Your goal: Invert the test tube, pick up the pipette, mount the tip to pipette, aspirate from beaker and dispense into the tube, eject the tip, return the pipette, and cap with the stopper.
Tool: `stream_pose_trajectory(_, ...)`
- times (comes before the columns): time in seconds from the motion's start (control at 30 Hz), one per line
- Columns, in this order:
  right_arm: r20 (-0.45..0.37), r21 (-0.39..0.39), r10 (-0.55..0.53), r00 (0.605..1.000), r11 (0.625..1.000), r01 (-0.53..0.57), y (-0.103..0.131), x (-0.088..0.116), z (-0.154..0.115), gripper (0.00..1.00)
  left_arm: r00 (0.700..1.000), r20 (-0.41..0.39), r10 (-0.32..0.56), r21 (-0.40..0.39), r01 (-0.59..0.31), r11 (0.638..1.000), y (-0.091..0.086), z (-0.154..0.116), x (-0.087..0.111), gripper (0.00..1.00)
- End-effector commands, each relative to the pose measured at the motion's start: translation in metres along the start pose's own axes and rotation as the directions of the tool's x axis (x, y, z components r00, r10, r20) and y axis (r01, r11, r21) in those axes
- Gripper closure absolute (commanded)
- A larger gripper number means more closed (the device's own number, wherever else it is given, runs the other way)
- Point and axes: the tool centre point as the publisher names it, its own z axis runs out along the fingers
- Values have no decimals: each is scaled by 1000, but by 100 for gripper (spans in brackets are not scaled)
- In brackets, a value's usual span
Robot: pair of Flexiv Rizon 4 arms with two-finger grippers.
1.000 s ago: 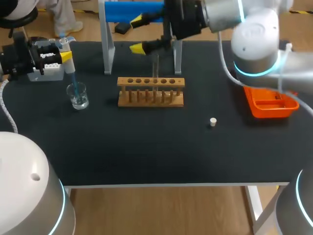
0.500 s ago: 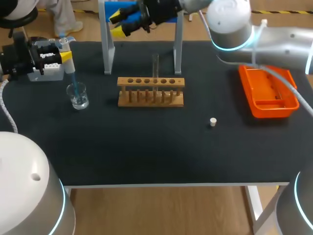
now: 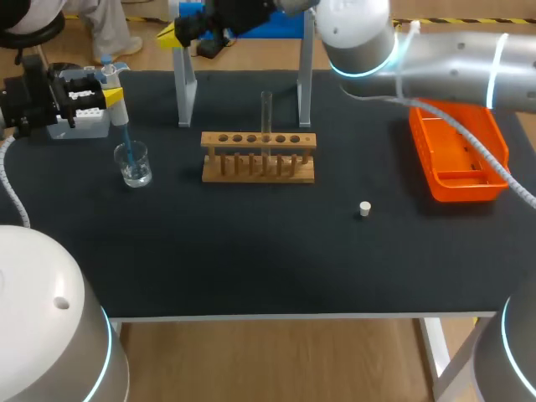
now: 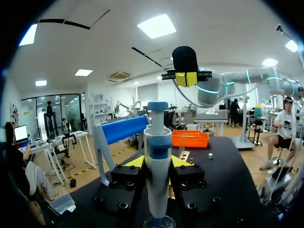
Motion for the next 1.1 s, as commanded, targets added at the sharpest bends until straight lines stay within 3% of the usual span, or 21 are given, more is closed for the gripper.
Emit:
stream_pose_trajectory(0.03, 18, 21, 8, 1000, 1000, -9, 7, 1, 15, 100, 1000, 1, 2, 2, -2, 1000, 1, 0, 0, 100)
stream_pose_trajectory(0.63, 45, 49, 48, 998, 998, -50, 14, 6, 61, 100, 1000, 1, 2, 2, -2, 1000, 1, 0, 0, 100)
stream_pose_trajectory(1.1, 70, 63, 68, 995, 995, -72, 12, -2, 76, 100, 1000, 1, 2, 2, -2, 1000, 1, 0, 0, 100)
